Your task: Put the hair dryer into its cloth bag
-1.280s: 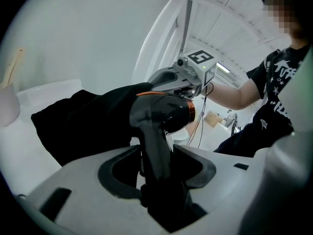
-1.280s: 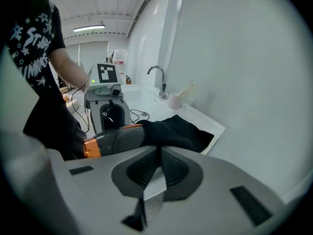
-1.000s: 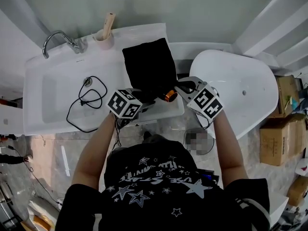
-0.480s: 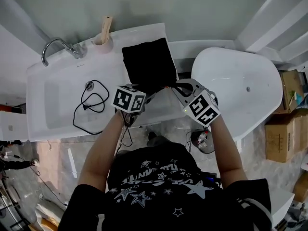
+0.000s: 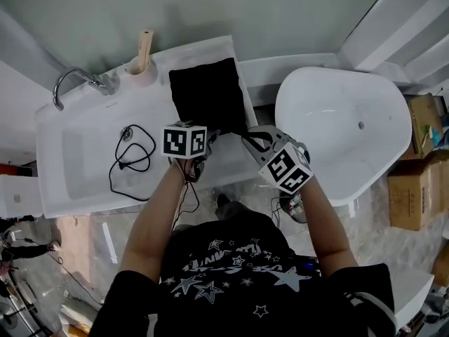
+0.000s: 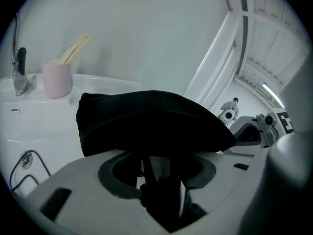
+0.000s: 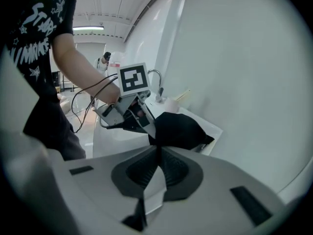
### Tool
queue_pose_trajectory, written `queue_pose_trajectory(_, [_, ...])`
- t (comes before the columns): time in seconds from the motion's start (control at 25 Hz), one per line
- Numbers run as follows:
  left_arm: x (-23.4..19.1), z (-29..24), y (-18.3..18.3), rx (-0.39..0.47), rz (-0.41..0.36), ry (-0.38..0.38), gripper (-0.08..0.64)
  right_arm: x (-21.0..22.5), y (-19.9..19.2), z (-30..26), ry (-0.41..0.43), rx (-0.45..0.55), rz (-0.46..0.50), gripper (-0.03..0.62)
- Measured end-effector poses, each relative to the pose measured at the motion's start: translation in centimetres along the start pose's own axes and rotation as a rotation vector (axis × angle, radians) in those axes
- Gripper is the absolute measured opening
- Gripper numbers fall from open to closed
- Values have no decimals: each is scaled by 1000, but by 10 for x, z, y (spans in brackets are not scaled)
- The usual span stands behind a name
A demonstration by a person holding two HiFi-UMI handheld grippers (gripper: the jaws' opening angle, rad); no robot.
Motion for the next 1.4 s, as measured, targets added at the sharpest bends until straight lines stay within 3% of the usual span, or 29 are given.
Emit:
queue_pose_trajectory(0.36, [-6,-22,1,2,21,105,213,9,-7,-2,-15,44,-129,20])
queue_pose_trajectory(0.84, [-1,-36,-10,-58,-101,161,215,10,-32,-6,-64,32,-198,22])
queue_pose_trajectory(1.0, [1,-36,-11,-51,-83,109,227,10,-33,-5,-116,38,-238,26])
queue_pose_trajectory(1.16, [9,-33,-13,-37,-86,-12,380,7,-33,-1,-178,46,-285,45])
queue_pose_trajectory(1.4, [18,-3,-19,-7,-127,-40,420,-10,-26,3,-249,44,-276,173])
Point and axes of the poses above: the fingertips, and each gripper's own axes: z backward along the fingers, x to its right, y out of its top, the point moved 9 cm from there along z, backward along the fingers, and after that the axes turned 9 degrees about -z, right-handed, at the moved point
